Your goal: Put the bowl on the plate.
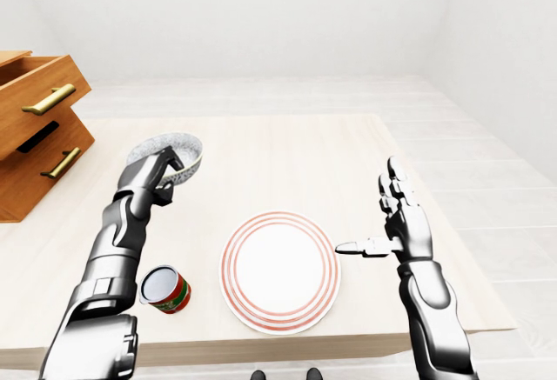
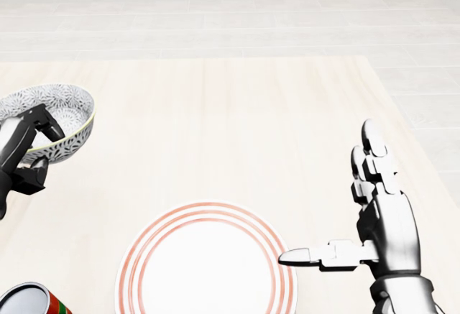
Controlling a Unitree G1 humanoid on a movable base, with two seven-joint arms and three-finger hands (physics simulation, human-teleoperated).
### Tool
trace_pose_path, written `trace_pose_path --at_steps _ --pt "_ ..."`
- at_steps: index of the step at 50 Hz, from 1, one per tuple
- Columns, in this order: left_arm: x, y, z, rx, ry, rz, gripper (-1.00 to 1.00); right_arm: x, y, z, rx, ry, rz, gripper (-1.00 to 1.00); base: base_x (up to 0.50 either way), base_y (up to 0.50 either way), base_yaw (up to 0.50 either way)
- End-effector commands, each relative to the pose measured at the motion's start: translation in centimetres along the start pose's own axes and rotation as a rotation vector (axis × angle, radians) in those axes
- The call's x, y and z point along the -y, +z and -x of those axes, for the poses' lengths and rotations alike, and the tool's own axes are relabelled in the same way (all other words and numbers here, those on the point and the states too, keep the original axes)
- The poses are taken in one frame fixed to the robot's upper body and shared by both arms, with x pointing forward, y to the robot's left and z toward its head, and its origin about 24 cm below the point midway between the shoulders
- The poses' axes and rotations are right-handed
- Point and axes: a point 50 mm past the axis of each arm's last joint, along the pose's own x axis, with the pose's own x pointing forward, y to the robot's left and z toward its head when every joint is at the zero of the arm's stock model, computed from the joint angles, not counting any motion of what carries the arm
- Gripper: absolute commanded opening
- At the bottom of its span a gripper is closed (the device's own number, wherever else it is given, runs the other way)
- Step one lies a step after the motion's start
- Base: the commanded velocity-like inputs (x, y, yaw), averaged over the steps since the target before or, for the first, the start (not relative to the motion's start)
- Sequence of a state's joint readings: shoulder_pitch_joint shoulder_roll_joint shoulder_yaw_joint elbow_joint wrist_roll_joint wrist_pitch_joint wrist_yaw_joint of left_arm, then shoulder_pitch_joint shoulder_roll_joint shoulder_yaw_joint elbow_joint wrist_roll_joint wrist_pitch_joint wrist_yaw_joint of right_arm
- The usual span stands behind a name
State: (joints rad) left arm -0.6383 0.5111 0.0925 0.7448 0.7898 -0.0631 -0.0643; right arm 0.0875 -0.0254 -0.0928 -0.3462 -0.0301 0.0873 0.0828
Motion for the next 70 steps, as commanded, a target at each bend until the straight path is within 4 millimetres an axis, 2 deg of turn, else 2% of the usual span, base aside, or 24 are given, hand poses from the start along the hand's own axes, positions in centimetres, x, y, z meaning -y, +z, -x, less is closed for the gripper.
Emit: trace_pose_path --at_steps 1,22,38,48,50,66,70 --pt "-1.2 1.4 1.4 0.054 0.046 -0.076 -1.00 0.0 -0.4 0.0 -0.016 0.002 -0.003 1.00 0.00 0.00 0.00" --pt "-2.4 5.6 4.6 0.154 0.079 -0.067 -1.00 -0.1 -0.7 0.0 -0.031 0.000 -0.007 1.00 0.00 0.00 0.00" --pt "-2.1 7.9 6.7 0.227 0.086 -0.066 -1.00 -0.2 -1.2 0.1 -0.053 0.000 -0.011 1.00 0.00 0.00 0.00" --pt "-1.4 9.6 8.2 0.286 0.070 -0.075 -1.00 -0.3 -0.6 -0.3 -0.025 0.006 -0.010 1.00 0.00 0.00 0.00" --pt "0.1 10.5 9.1 0.315 0.041 -0.066 -1.00 -0.3 -0.7 -0.2 -0.026 0.007 -0.009 1.00 0.00 0.00 0.00" --pt "2.6 11.1 11.5 0.348 -0.014 -0.052 -1.00 -0.3 -1.0 0.1 -0.044 0.003 -0.009 1.00 0.00 0.00 0.00" --pt "2.8 11.3 12.1 0.369 0.003 -0.121 -1.00 -0.2 -1.2 0.3 -0.053 -0.001 -0.012 1.00 0.00 0.00 0.00"
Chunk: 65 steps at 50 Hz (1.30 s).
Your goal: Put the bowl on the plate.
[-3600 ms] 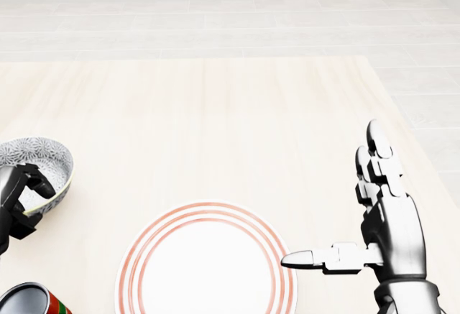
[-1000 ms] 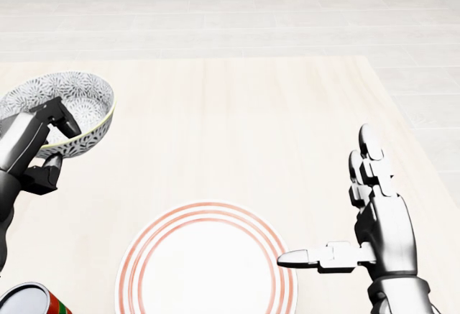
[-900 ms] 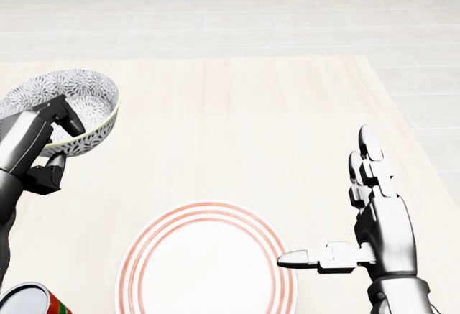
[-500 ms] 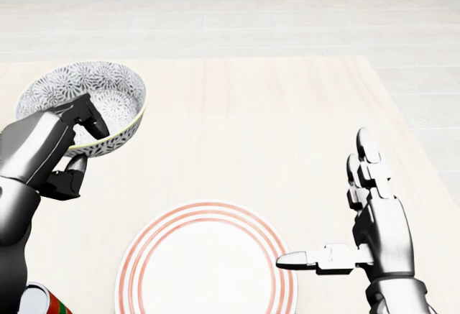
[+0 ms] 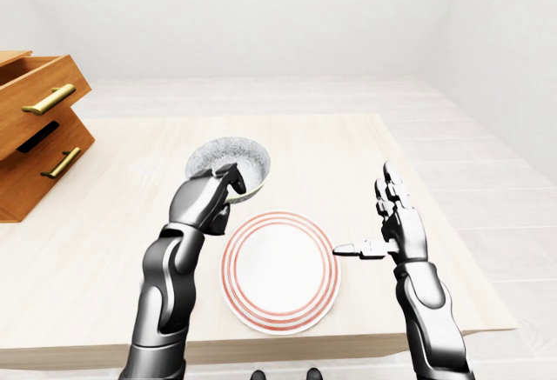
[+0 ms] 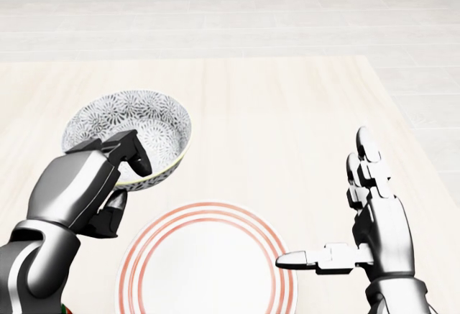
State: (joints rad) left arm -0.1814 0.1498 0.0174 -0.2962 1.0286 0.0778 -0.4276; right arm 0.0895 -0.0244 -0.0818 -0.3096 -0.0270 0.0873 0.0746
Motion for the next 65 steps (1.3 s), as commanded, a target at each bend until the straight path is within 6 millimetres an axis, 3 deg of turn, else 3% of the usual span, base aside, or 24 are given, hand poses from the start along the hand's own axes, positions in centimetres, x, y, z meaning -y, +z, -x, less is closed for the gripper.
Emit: trace_pose_path --at_steps 1,39,65 --pt "0.8 1.3 1.6 0.028 0.011 -0.095 -1.00 0.0 -0.4 0.2 -0.017 -0.005 -0.004 1.00 0.00 0.00 0.00" --pt "4.1 4.3 5.3 0.113 -0.026 -0.018 -1.00 0.1 -0.8 0.7 -0.036 -0.007 -0.009 1.00 0.00 0.00 0.00" --pt "5.9 4.4 6.7 0.104 -0.067 0.010 -1.00 0.1 -0.4 0.2 -0.017 0.000 0.001 1.00 0.00 0.00 0.00"
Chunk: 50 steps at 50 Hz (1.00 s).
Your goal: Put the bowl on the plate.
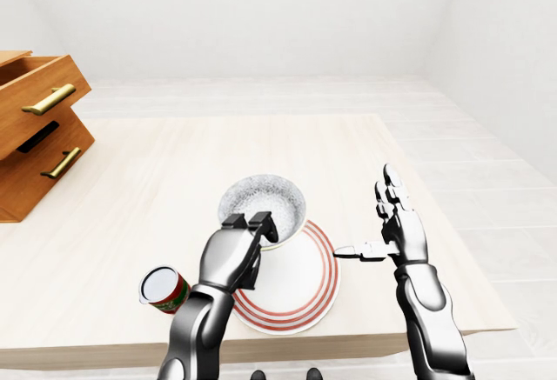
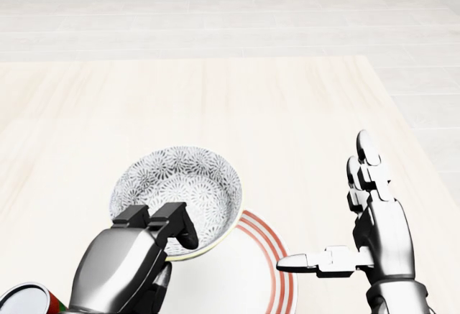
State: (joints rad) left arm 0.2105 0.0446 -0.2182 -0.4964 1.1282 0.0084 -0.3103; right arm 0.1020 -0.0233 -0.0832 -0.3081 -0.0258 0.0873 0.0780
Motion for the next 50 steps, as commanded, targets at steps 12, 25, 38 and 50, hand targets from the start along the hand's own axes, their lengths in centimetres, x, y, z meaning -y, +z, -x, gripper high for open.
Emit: trace_pose_path --at_steps 12,25,38,50 --pt "1.1 0.5 1.0 0.006 0.008 -0.030 -1.00 -0.1 -0.4 0.0 -0.015 0.004 0.001 1.00 0.00 0.00 0.00" --pt "2.4 1.0 1.7 0.019 -0.021 -0.016 -1.00 -0.1 -0.6 0.3 -0.029 0.004 -0.003 1.00 0.00 0.00 0.00" --pt "2.9 1.1 2.0 0.018 -0.028 -0.013 -1.00 -0.1 -0.4 0.4 -0.021 0.005 -0.003 1.00 0.00 0.00 0.00" --pt "3.7 1.0 2.2 0.019 -0.045 -0.005 -1.00 -0.1 -0.4 0.4 -0.020 0.004 -0.002 1.00 0.00 0.00 0.00"
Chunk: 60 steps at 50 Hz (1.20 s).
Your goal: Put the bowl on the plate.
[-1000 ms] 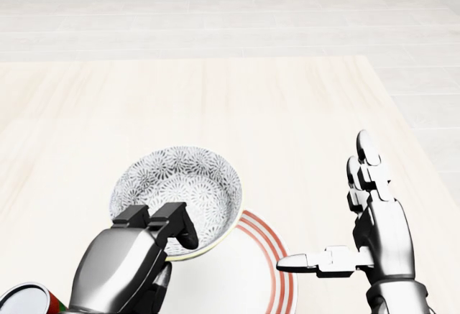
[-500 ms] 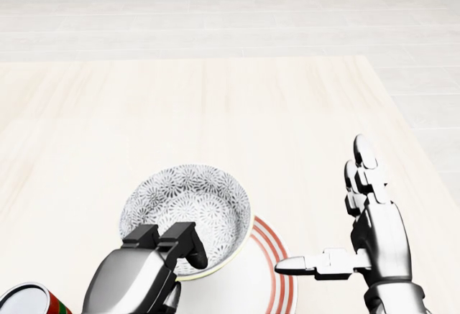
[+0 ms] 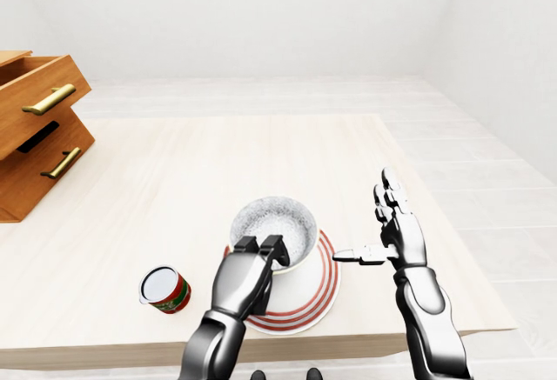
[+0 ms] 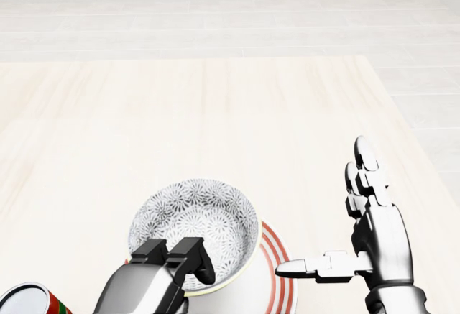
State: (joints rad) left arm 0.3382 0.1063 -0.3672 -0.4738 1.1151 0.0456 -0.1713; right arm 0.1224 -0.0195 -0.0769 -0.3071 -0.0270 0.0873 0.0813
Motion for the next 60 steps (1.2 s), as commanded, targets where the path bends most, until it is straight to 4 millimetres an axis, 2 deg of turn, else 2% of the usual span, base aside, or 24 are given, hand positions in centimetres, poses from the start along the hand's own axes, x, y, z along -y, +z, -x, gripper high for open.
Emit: trace_pose_path --at_steps 1,20,37,60 --pt "0.4 0.0 0.1 0.006 0.014 -0.049 -1.00 0.0 0.0 0.1 -0.001 0.000 0.002 1.00 0.00 0.00 0.00" --pt "1.2 -0.1 0.2 0.003 -0.007 -0.042 -1.00 0.1 0.6 -0.1 0.028 0.000 0.008 1.00 0.00 0.00 0.00" --pt "2.2 0.3 0.3 0.014 -0.023 -0.025 -1.00 0.0 0.2 0.1 0.008 0.002 0.008 1.00 0.00 0.00 0.00" --pt "1.9 0.0 0.7 -0.002 -0.024 -0.020 -1.00 -0.1 0.0 0.1 0.001 0.007 0.004 1.00 0.00 0.00 0.00"
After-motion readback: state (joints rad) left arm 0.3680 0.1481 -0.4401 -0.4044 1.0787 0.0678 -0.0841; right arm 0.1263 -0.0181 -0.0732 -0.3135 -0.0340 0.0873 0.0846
